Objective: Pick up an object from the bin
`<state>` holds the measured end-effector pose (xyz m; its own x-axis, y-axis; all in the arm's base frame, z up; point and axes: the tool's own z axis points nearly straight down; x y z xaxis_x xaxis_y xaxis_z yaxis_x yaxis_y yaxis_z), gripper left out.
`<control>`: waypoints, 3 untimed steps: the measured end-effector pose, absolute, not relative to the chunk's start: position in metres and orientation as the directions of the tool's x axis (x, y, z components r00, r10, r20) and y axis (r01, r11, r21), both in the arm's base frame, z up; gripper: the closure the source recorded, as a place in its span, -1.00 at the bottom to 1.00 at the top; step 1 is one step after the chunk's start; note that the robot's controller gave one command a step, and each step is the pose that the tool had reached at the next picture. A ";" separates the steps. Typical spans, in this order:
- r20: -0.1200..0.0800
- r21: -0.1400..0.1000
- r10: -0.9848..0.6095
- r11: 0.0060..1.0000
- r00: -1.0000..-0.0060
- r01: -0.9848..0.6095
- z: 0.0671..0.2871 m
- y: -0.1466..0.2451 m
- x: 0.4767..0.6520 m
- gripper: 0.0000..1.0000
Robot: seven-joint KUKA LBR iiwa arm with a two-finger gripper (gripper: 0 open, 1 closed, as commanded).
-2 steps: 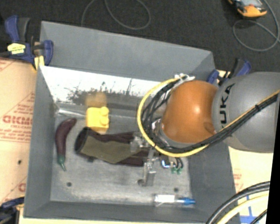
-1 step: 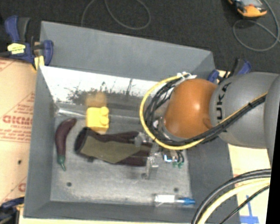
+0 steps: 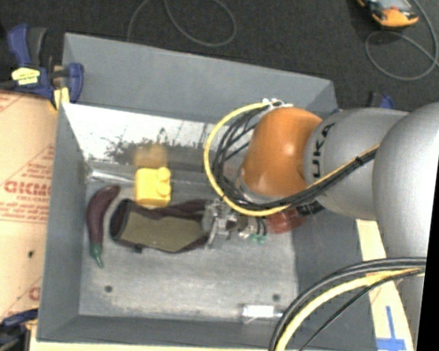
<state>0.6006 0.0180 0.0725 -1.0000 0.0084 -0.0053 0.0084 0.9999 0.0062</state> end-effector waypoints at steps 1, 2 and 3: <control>-0.005 0.006 0.009 1.000 -1.000 0.009 0.072 0.018 0.601 1.00; -0.008 0.006 0.005 1.000 -1.000 0.005 0.177 0.020 0.604 1.00; -0.008 0.007 0.005 1.000 -1.000 0.005 0.177 0.021 0.604 1.00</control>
Offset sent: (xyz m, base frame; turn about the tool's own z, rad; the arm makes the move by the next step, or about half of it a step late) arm 0.0028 0.0037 0.1035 -0.0075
